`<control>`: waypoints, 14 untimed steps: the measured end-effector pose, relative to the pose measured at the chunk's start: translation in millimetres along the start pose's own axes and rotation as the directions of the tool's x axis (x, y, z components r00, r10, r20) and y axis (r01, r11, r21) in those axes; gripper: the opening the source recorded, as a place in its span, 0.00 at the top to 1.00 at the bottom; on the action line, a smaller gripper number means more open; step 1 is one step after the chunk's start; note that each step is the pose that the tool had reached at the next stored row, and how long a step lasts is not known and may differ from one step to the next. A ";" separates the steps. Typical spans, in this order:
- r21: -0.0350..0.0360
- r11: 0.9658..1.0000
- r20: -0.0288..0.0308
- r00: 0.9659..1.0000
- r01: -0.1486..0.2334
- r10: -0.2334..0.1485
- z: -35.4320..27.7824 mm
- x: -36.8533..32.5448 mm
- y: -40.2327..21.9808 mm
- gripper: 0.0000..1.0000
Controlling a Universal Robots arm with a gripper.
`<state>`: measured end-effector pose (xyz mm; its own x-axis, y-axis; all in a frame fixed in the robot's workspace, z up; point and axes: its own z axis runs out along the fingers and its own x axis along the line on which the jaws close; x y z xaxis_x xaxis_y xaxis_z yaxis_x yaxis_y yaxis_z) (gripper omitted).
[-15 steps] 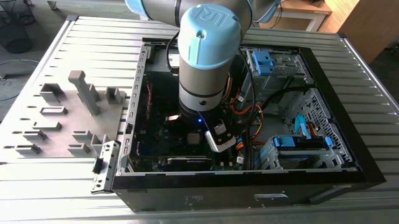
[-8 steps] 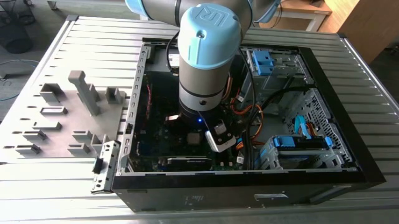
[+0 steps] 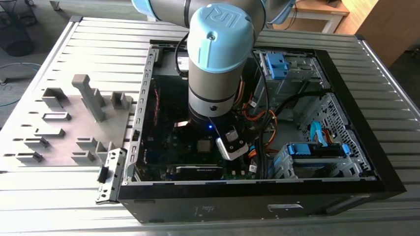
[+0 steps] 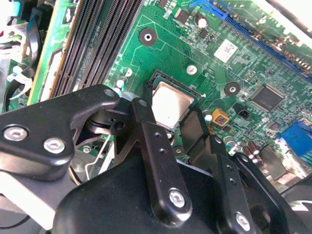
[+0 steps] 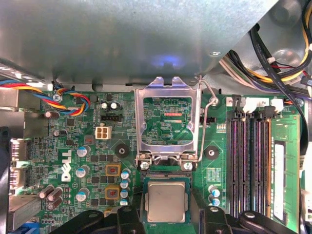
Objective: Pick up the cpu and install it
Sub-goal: 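Place the cpu into insertion slot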
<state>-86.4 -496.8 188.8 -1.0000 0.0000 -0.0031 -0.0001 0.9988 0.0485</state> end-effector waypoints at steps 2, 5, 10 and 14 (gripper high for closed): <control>0.000 1.000 0.000 1.000 0.000 0.000 -0.1 0.0 0.0 0.53; 0.000 1.000 0.000 1.000 0.000 0.000 -0.3 0.0 0.0 0.53; 0.000 1.000 0.000 1.000 0.000 0.000 -0.8 0.0 0.0 0.53; 0.000 1.000 0.000 1.000 -0.001 0.001 -0.8 0.0 0.0 0.53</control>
<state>-86.4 -496.8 189.6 -1.0000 0.0007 -0.0029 0.0005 0.9988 0.0489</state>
